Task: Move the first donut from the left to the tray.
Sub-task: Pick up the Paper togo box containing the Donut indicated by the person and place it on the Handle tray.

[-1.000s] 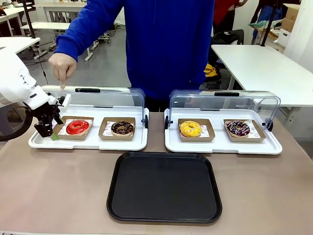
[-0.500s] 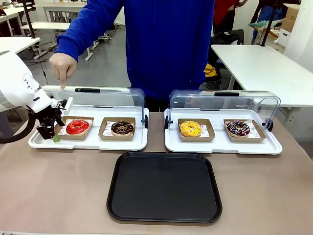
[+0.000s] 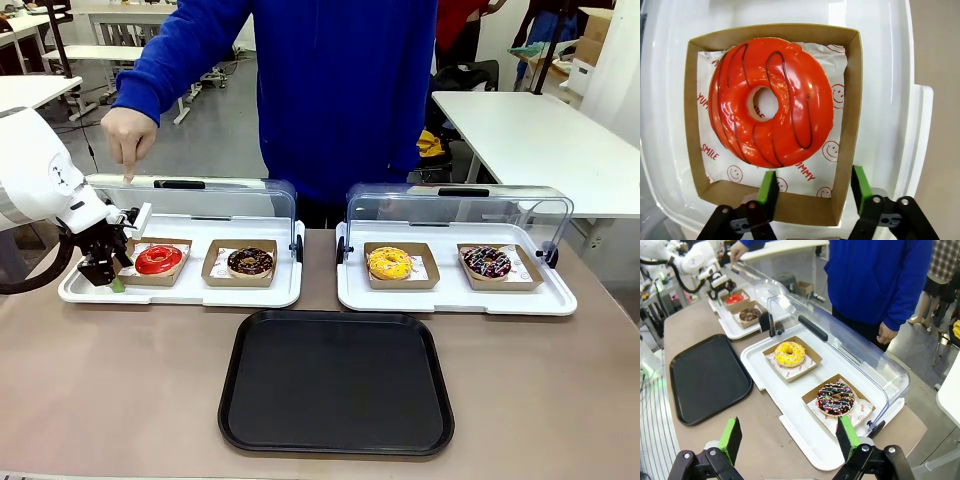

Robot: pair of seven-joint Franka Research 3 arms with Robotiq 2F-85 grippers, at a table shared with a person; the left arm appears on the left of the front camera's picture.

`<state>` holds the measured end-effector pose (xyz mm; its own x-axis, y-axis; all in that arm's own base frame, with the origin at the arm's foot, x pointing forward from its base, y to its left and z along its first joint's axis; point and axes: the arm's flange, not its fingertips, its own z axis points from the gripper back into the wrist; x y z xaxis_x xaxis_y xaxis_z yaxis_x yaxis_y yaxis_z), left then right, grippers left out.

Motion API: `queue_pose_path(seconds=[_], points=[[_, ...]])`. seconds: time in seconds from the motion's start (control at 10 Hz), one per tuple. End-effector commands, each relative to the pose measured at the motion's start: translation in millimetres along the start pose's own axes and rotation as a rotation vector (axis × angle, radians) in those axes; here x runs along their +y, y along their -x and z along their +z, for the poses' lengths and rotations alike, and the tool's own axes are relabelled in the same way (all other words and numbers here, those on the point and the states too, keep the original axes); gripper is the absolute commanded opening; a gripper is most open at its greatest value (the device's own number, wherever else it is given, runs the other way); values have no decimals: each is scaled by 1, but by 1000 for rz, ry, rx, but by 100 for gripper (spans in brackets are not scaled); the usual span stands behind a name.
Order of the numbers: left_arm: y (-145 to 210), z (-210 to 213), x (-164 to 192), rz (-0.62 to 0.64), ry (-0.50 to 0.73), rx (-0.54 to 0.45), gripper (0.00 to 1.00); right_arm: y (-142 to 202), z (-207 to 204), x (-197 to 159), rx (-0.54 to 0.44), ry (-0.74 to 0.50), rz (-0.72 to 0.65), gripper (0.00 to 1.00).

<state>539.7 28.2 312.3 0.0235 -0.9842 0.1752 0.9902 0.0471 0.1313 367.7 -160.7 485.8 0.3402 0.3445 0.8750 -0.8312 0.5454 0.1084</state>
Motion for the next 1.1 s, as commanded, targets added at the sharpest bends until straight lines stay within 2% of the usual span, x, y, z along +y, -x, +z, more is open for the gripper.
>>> queue_pose_path(seconds=[0.0, 0.1, 0.2, 0.4, 0.9, 1.0], points=[[-1, 5, -3, 9, 1, 26, 0, -2, -1, -3, -29, 2, 25, 100], [-2, 7, -4, 7, 2, 31, 0, -2, -1, -3, -29, 2, 25, 100], [-2, 9, -5, 4, 0, 34, 16, -2, -1, -3, -29, 2, 25, 100], [-3, 10, -6, -1, 7, 44, 0, -2, -1, -3, -29, 2, 25, 100], [-3, 8, -7, -17, 32, 56, 0, -2, -1, -3, -29, 2, 25, 100], [-1, 5, -2, 8, 38, -37, 0, -2, -1, -3, -29, 2, 25, 100]])
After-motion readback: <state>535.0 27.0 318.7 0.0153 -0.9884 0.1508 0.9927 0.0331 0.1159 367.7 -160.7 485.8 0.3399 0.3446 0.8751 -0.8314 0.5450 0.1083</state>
